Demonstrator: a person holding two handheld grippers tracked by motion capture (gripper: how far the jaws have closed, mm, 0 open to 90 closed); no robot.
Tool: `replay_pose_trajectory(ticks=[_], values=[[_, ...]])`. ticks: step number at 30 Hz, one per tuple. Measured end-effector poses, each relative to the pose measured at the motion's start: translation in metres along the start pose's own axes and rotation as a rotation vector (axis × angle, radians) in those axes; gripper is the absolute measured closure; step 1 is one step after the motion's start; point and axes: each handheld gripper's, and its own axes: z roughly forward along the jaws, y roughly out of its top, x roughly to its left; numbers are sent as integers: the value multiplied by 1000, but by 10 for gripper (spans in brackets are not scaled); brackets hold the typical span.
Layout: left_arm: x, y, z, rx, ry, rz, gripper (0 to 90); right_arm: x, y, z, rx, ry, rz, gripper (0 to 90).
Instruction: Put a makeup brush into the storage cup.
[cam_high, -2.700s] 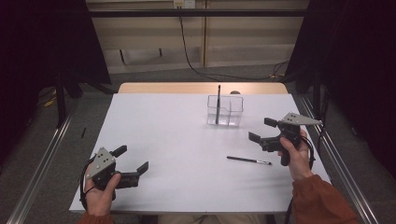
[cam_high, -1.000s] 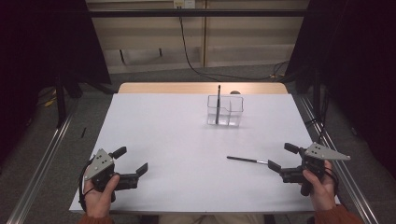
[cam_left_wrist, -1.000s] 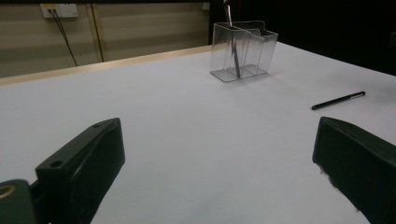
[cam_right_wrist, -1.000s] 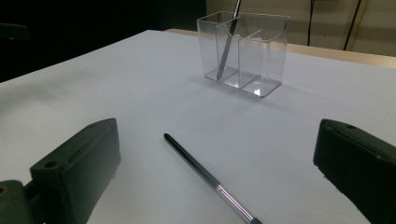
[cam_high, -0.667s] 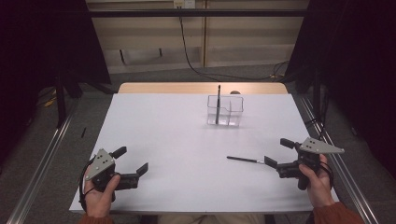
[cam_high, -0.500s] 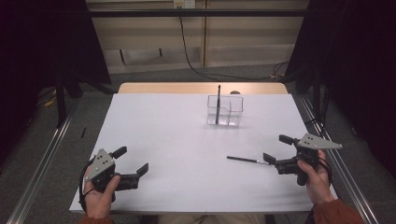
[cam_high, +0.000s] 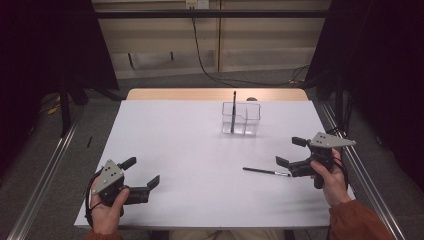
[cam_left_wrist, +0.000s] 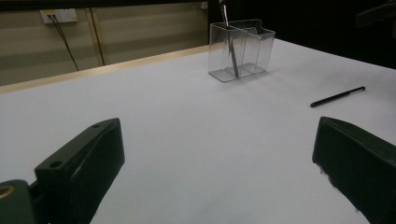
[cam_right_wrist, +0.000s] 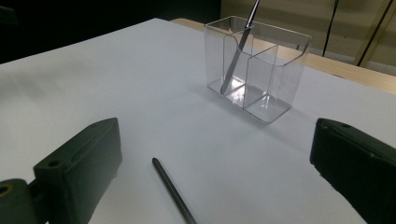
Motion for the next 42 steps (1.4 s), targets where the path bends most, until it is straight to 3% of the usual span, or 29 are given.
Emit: replay_pose_trajectory(ticks=[8, 15, 22, 29, 32, 37, 42], values=[[1, 0, 0, 4, 2, 2, 22, -6, 11, 14, 22, 8, -10, 27], [1, -1, 0, 5, 7, -4, 22, -12, 18, 26, 48, 18, 11, 19], [1, -1, 1, 5, 8, -1, 22, -11, 21, 32, 89, 24, -27, 10], [2, -1, 1, 4, 10, -3, 22, -10, 22, 35, 167, 48, -73, 25], [2, -1, 1, 4, 9, -2, 22, -11, 24, 37, 232, 71, -92, 42], [3, -1, 1, 4, 9, -2, 22, -14, 29, 42, 305, 144, -59, 50], [3, -1, 1, 1, 4, -1, 23, -17, 30, 45, 383, 187, -83, 78]])
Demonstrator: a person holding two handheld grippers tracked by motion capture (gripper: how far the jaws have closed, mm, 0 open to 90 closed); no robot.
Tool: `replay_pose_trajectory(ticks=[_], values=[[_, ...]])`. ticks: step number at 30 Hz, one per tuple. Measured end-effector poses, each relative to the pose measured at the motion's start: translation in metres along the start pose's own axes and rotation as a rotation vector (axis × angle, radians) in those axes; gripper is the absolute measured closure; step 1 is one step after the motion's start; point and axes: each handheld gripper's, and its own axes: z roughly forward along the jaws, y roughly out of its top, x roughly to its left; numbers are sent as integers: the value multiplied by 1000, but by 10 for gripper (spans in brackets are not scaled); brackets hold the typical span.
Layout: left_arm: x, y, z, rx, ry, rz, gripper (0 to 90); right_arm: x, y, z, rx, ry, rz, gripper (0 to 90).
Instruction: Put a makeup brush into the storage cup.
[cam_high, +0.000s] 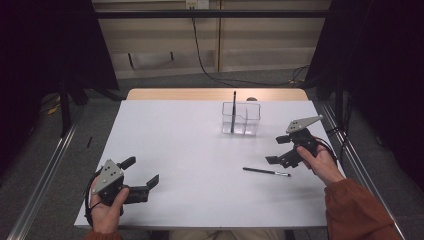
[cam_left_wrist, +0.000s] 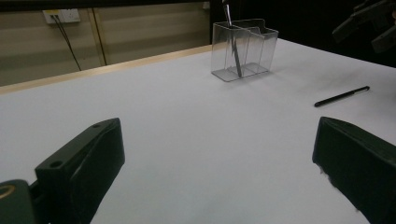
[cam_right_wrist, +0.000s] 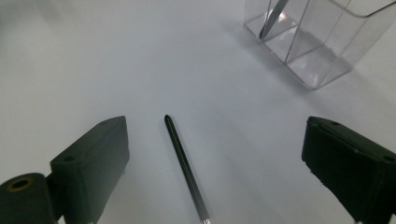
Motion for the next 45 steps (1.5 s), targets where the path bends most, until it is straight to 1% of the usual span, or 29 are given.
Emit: replay_pose_trajectory(ticks=[4, 6, 9, 10, 12, 14, 15, 18, 19, 21, 22, 24, 25, 26, 28, 32, 36, 38, 40, 45], values=[[0, 0, 0, 3, 4, 1, 23, -1, 0, 2, 73, 18, -32, 67], [0, 0, 0, 3, 5, 2, 23, -2, 0, 3, 103, 45, -52, 43], [0, 0, 0, 3, 5, 3, 22, -2, 1, 7, 165, 39, -67, 49], [0, 0, 0, 3, 5, 3, 22, -2, 1, 8, 180, 31, -73, 55], [0, 0, 0, 4, 4, 2, 22, -2, 2, 10, 203, 32, -79, 52], [0, 0, 0, 6, 3, 3, 23, -1, 3, 13, 235, 26, -91, 69], [0, 0, 0, 5, 3, 3, 23, -1, 3, 14, 253, 34, -92, 75], [0, 0, 1, 6, -2, 2, 22, -2, 4, 18, 305, 37, -109, 103], [0, 0, 1, 6, 0, 2, 22, -3, 3, 19, 321, 43, -105, 110], [1, 0, 1, 8, -2, 5, 22, -4, 3, 21, 349, 36, -115, 121], [0, 0, 1, 9, -3, 7, 22, -5, 4, 22, 356, 35, -123, 134], [0, 0, 1, 6, -2, 6, 22, -5, 3, 24, 384, 50, -134, 174], [0, 0, 1, 7, -4, 5, 22, -5, 3, 26, 401, 53, -143, 179], [0, 0, 1, 8, -3, 5, 22, -4, 3, 28, 422, 57, -143, 186], [0, -1, 1, 8, -3, 5, 22, -4, 3, 30, 441, 68, -147, 214], [0, 0, 1, 12, 0, 5, 22, -6, 3, 35, 492, 56, -160, 266], [0, -1, 2, 13, -1, 4, 22, -5, 6, 38, 521, 65, -189, 331], [0, -1, 2, 14, -2, 3, 22, -5, 7, 39, 540, 74, -211, 390], [0, -1, 2, 13, -2, 4, 22, -5, 7, 41, 567, 77, -224, 400], [0, -1, 2, 12, -5, 3, 22, -4, 3, 45, 628, 88, -252, 473]])
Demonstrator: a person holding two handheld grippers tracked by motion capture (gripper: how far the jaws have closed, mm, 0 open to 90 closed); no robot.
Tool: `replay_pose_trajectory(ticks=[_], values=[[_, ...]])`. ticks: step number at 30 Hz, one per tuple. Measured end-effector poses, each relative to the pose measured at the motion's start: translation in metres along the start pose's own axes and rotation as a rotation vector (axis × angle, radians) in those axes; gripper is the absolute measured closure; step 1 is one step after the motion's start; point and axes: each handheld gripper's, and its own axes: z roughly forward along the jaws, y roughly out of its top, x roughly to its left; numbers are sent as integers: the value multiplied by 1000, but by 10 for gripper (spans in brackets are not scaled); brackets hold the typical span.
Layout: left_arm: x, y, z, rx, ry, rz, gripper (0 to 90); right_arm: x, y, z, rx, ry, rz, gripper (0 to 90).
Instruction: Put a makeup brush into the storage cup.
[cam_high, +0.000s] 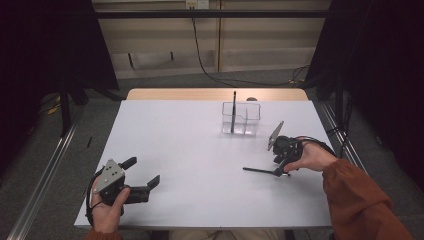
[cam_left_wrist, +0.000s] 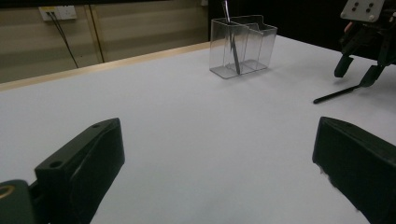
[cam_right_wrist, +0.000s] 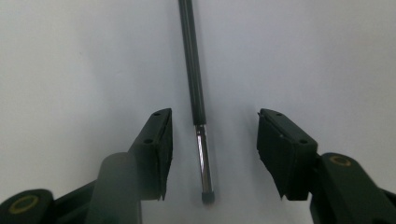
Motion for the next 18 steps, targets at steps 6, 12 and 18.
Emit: replay_pose_trajectory(ticks=[6, 12, 18], values=[[0, 0, 0, 4, 1, 1, 22, 2, -2, 4, 47, 5, -33, 576], [0, 0, 0, 6, 1, 4, 22, 7, 0, 10, 94, -21, -83, 656], [-1, 0, 0, 5, -1, 11, 22, 10, 2, 11, 108, -37, -97, 704]])
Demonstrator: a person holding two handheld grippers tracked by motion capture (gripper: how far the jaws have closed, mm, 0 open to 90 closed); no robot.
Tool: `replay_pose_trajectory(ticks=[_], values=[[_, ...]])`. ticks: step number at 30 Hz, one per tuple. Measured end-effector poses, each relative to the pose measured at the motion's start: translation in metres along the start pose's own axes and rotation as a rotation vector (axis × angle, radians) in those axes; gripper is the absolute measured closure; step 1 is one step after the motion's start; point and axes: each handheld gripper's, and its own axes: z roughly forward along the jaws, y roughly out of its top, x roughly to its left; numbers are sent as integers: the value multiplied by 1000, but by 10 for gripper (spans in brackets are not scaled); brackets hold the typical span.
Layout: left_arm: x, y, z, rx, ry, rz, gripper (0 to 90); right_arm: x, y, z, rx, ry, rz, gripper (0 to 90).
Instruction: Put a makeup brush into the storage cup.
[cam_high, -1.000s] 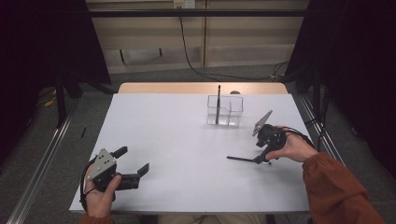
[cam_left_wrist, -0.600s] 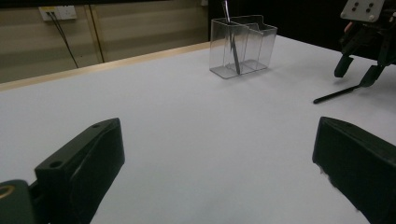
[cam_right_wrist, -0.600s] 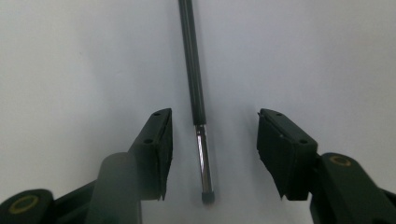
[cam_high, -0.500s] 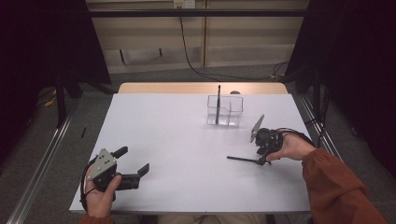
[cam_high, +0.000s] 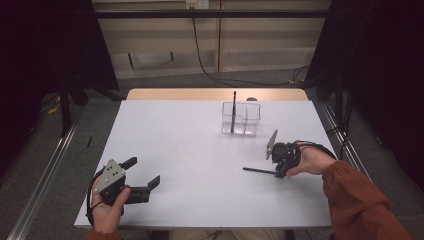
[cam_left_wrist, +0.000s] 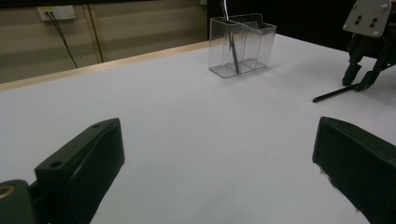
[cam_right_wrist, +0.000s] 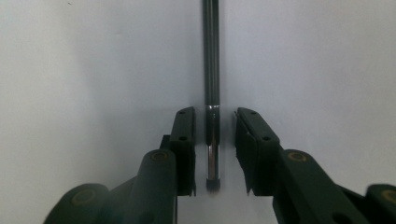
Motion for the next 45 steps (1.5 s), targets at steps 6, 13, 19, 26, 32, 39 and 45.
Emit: replay_pose_trajectory(ticks=[6, 13, 19, 26, 32, 39, 45], values=[[0, 0, 0, 3, -1, -5, 22, 0, 1, 0, 6, 10, 12, 759], [0, 0, 0, 5, -1, -3, 22, -1, 3, 0, 21, 8, 23, 837], [0, 0, 0, 5, -1, -2, 22, 0, 2, 0, 16, 7, 22, 842], [1, 0, 1, 8, 2, -1, 22, -1, 1, -1, 8, 14, 43, 843], [1, 0, 1, 9, 2, 2, 21, -2, -2, -2, -13, 25, 65, 842], [1, 0, 1, 8, 2, 2, 22, -2, -5, -6, -73, 21, 89, 842], [1, 0, 1, 8, 3, 0, 22, 1, -12, -10, -139, 12, 105, 842]])
